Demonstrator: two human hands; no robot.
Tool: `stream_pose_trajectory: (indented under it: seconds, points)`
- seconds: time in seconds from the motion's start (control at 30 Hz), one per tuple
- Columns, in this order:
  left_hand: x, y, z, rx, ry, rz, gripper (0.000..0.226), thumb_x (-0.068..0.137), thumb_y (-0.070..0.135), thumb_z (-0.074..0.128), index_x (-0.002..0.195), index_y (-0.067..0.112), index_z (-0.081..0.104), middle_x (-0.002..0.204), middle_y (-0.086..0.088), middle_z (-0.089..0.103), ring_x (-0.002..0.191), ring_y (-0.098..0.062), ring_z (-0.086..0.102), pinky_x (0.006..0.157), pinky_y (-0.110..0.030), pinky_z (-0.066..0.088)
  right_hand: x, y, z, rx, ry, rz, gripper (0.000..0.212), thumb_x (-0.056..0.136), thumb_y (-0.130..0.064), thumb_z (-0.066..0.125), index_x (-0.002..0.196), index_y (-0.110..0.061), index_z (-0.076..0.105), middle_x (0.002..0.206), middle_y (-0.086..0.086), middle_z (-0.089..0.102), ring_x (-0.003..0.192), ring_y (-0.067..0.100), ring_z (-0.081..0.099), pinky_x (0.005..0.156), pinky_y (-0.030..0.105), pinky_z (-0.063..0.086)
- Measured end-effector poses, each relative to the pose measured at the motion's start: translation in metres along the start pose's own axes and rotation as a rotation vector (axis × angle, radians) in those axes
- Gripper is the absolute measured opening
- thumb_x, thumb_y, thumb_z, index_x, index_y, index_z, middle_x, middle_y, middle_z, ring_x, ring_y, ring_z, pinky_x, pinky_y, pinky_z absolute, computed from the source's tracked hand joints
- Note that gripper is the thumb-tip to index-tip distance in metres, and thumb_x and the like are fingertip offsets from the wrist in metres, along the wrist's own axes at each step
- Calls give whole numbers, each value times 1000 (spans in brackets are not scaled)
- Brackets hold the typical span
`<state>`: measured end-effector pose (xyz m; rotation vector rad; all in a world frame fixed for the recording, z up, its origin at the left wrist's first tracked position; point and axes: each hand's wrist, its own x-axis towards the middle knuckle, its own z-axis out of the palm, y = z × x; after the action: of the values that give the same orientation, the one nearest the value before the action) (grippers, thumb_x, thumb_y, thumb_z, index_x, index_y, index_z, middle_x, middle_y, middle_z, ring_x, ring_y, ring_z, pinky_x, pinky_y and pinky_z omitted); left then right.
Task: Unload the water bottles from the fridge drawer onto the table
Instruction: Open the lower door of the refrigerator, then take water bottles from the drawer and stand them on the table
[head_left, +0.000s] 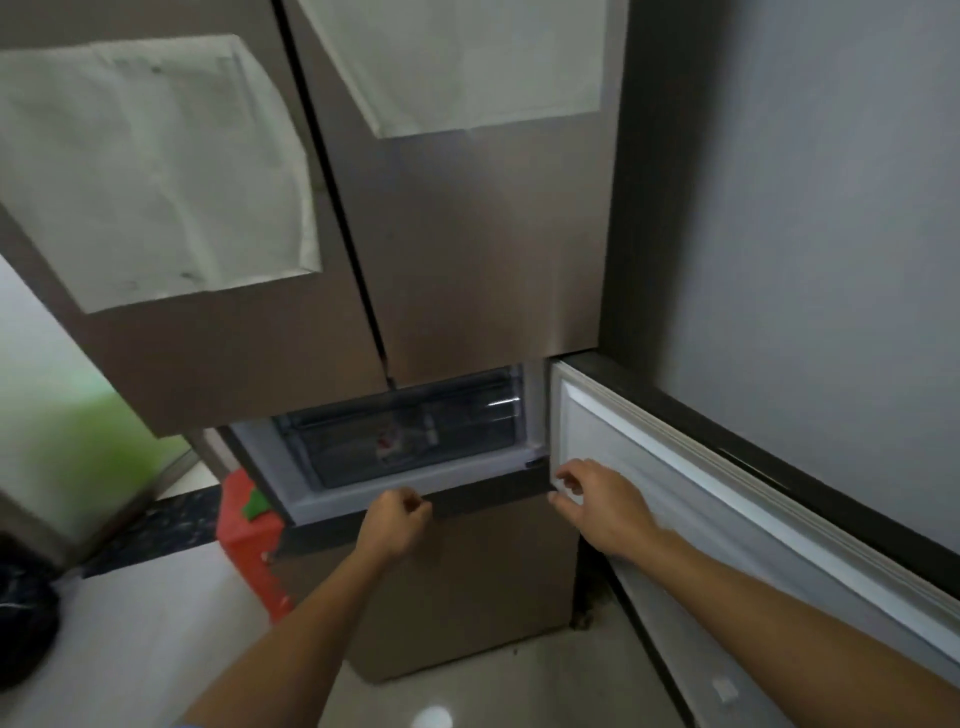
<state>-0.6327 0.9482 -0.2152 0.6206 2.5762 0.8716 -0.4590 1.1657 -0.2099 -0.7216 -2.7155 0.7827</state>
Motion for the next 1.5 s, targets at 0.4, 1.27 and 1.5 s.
stream_pose_trajectory:
  seconds: [0.4,1.27,1.5]
  points:
    - [107,-113,-86,-1057,113,-572,27,98,22,46,109,0,55,83,-21,64,70,-32,63,55,-35,52,163,-54,109,1059,-68,776,30,97,-33,52,110,-6,56,93,14,68,82,25,67,59,33,53]
    - [171,-129,-63,-1720,190,-574,70,99,56,15,141,4,34,142,-20,45,129,-32,46,99,-41,40,216,-63,144,1760,31,902,42,103,-43,25,87,-12,49,92,13,61,76,24,57,55,27,34]
    - [115,-126,-63,-1649,120,-672,80,98,57,12,144,-7,22,146,-25,39,129,-32,45,93,-38,41,161,-66,136,1695,62,948,45,102,-46,24,84,-12,48,85,13,62,69,21,57,53,25,33]
